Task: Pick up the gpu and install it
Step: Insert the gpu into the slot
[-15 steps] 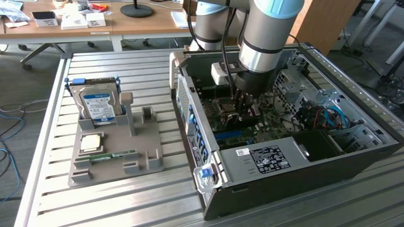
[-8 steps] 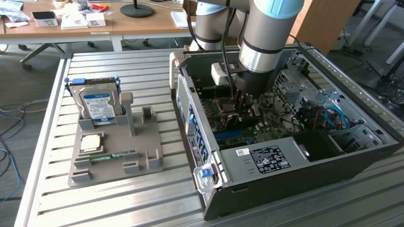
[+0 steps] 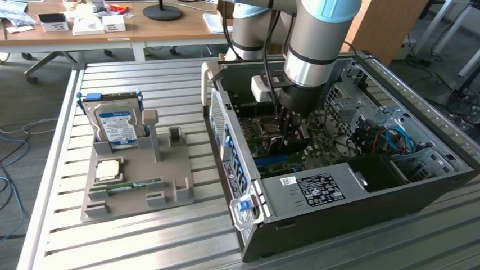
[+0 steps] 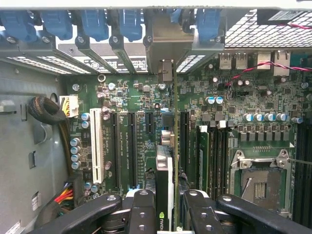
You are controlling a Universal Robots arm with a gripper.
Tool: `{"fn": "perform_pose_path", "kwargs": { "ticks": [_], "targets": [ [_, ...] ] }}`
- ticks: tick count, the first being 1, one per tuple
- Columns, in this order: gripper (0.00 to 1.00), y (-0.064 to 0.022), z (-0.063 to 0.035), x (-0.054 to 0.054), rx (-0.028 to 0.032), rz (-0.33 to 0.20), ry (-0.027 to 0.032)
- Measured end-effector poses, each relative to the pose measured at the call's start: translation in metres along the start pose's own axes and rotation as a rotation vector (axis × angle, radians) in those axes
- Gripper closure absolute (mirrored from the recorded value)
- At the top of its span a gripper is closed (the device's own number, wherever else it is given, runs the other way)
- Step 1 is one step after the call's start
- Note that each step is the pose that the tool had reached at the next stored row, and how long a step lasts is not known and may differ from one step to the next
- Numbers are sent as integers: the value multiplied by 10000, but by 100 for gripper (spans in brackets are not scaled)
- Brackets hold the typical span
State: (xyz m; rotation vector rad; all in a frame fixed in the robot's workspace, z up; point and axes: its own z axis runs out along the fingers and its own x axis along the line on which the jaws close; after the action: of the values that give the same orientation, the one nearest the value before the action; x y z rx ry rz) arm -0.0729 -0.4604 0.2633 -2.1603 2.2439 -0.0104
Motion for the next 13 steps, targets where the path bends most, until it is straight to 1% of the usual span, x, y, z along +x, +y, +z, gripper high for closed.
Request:
{"fn": "perform_pose_path", "kwargs": {
  "ticks": [2, 5, 7, 12, 13],
  "targets": [
    [73, 0, 0, 0, -4, 1, 1],
    [73, -1, 1, 0, -8, 0, 28],
    [73, -2, 0, 0, -8, 0, 34],
    [73, -2, 0, 0, -9, 0, 34],
    [73, -2, 0, 0, -17, 0, 35]
  ]
}}
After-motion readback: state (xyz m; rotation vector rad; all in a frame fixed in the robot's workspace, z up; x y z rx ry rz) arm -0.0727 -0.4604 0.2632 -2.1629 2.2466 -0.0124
